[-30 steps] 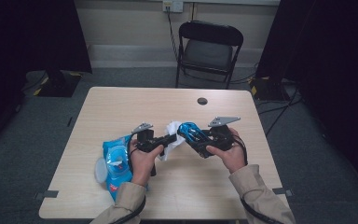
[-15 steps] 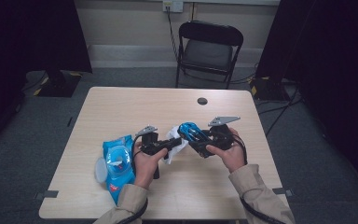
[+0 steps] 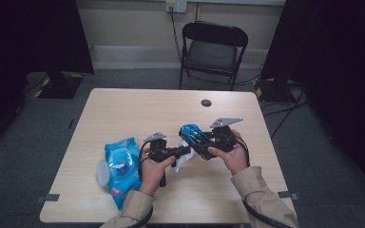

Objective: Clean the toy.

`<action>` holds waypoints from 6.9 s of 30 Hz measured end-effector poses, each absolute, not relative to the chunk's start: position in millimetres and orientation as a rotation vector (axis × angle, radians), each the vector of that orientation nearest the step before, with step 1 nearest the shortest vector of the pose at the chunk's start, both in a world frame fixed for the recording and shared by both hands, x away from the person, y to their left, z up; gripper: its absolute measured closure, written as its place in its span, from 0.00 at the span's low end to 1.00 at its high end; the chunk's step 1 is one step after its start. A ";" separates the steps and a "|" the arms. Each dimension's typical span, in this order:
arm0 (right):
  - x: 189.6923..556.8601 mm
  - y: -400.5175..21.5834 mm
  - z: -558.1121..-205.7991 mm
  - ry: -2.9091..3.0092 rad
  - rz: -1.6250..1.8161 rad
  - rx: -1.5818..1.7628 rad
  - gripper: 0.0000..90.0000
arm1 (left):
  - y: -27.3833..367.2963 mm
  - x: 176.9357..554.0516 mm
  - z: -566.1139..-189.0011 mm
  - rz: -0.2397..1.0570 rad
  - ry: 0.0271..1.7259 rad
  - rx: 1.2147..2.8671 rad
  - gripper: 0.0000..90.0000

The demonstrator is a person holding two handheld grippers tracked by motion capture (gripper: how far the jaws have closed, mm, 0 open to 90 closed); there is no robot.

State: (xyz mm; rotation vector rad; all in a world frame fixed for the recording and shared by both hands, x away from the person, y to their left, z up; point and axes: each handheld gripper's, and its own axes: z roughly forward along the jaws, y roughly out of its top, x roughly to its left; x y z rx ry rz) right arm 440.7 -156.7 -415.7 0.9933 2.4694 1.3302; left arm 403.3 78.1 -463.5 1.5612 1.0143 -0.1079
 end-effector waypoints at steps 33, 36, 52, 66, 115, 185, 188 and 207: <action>448.7 -150.7 -415.4 2.456 1.331 1.041 0.32 | 56.4 388.7 -475.1 -0.192 0.939 1.597 0.94; 448.9 -150.1 -415.3 2.455 1.331 1.041 0.32 | 52.8 386.3 -477.1 -0.205 0.918 1.608 0.94; 443.1 -160.4 -412.1 2.447 1.356 1.027 0.32 | 85.6 395.7 -463.9 -0.101 1.041 1.553 0.92; 436.7 -163.3 -412.9 2.459 1.368 1.010 0.32 | 106.8 408.5 -455.2 0.004 1.177 1.456 0.91; 445.8 -152.2 -421.3 2.441 1.335 1.087 0.32 | 52.4 374.3 -476.5 -0.167 0.925 1.711 0.91; 444.7 -220.7 -481.3 2.364 1.040 1.229 0.31 | 67.0 423.2 -483.9 0.213 1.204 1.933 0.85; 445.0 -219.9 -481.8 2.367 1.035 1.223 0.31 | 67.2 423.7 -483.9 0.215 1.200 1.937 0.83; 445.7 -217.0 -488.8 2.377 0.994 1.234 0.31 | 66.2 424.4 -492.3 0.232 1.195 1.945 0.68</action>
